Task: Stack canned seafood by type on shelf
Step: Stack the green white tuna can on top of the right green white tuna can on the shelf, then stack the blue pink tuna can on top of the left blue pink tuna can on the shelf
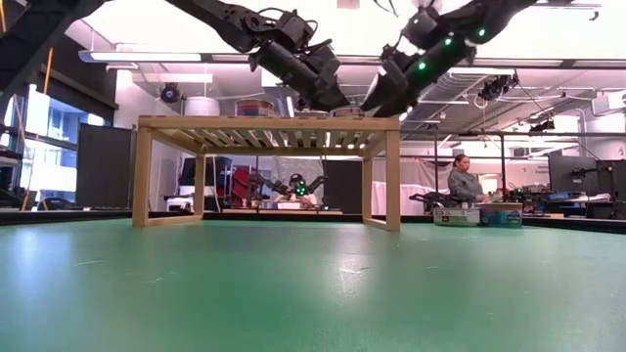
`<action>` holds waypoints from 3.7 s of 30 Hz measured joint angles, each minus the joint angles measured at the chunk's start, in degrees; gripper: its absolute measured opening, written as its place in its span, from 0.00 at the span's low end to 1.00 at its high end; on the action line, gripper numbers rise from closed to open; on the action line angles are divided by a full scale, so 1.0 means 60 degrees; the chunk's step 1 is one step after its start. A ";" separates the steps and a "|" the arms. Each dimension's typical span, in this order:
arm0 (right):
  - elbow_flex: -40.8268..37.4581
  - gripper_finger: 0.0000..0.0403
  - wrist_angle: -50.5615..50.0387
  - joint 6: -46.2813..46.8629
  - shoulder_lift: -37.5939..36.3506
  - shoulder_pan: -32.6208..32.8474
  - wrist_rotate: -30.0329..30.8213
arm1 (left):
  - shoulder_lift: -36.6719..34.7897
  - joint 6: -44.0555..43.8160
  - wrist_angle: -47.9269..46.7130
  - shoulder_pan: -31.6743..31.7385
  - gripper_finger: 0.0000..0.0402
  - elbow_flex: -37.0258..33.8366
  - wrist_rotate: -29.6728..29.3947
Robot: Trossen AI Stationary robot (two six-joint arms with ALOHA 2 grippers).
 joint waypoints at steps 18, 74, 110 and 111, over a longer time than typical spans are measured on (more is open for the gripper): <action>-0.0478 0.99 -0.2500 0.0233 -0.2676 0.0475 0.0487 | -0.0422 -0.0180 0.0804 -0.0193 0.31 -0.0109 -0.0118; -0.3583 0.82 -0.5063 1.3457 -0.2603 1.3507 0.2328 | -0.4819 -0.4139 0.0573 -1.0216 0.31 -0.7482 -0.8673; -0.3445 0.03 -0.5536 1.2541 -0.0071 1.3385 0.2088 | -0.4819 -0.5941 -0.0657 -1.1388 0.31 -0.7474 -0.9823; -0.3440 0.02 -0.5096 1.2269 0.0009 1.3233 0.2237 | -0.4819 -0.6006 -0.0761 -1.1443 0.31 -0.7474 -0.9823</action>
